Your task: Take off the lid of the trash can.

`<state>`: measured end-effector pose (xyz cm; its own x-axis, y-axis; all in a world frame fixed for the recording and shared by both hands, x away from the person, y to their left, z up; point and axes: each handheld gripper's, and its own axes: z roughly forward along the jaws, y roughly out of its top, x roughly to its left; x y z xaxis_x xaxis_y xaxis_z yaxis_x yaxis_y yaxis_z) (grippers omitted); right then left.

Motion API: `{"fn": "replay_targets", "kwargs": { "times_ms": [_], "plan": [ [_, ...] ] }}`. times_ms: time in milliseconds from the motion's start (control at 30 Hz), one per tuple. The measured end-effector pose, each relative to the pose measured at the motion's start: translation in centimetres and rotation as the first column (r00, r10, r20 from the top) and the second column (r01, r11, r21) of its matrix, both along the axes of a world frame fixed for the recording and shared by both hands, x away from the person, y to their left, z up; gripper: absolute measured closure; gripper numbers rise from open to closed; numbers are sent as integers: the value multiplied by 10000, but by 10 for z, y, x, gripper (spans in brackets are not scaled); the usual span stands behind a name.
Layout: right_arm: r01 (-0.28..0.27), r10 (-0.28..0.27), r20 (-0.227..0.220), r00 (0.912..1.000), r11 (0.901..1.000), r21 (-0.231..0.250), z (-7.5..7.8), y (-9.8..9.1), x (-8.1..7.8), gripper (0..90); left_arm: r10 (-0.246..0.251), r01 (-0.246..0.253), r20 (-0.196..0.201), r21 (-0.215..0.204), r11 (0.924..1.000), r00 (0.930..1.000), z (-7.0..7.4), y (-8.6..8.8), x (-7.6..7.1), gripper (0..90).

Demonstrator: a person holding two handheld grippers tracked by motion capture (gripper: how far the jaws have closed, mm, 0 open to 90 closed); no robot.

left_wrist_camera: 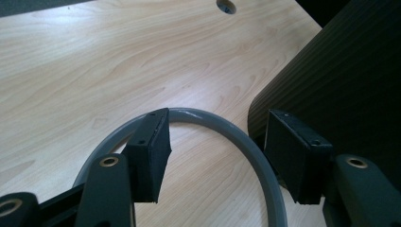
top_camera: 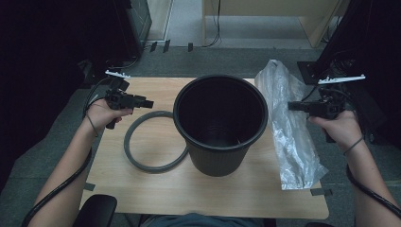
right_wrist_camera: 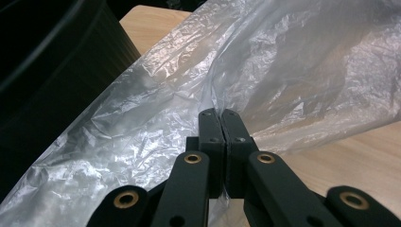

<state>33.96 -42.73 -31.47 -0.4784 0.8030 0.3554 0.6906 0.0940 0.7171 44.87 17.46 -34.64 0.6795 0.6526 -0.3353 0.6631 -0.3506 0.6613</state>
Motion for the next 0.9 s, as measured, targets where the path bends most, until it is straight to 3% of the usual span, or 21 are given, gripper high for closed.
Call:
{"fn": "replay_targets", "kwargs": {
  "times_ms": [200,300,467,633,767,900],
  "plan": [
    [-101,103,189,9998,9999,-112,18,0,0,900,-102,105,160,-193,9998,9998,11,-4,0,404],
    [-178,190,430,9989,9995,-261,28,-1,1,900,-204,213,321,-289,9994,9993,22,-10,-2,403],
    [-112,117,635,9979,9999,-75,44,-2,3,900,-536,569,734,-437,9974,9959,43,-20,-3,400],
    [-64,74,801,9968,9999,-124,57,0,6,900,-633,685,998,-491,9964,9930,56,-26,-4,400],
    [-99,107,870,9962,9999,-93,64,4,8,900,-668,699,1248,-208,9973,9899,65,-33,-9,394],
    [-226,228,885,9958,9997,-29,71,12,12,900,-921,975,1326,-348,9946,9869,75,-37,-15,394]
  ]
}}
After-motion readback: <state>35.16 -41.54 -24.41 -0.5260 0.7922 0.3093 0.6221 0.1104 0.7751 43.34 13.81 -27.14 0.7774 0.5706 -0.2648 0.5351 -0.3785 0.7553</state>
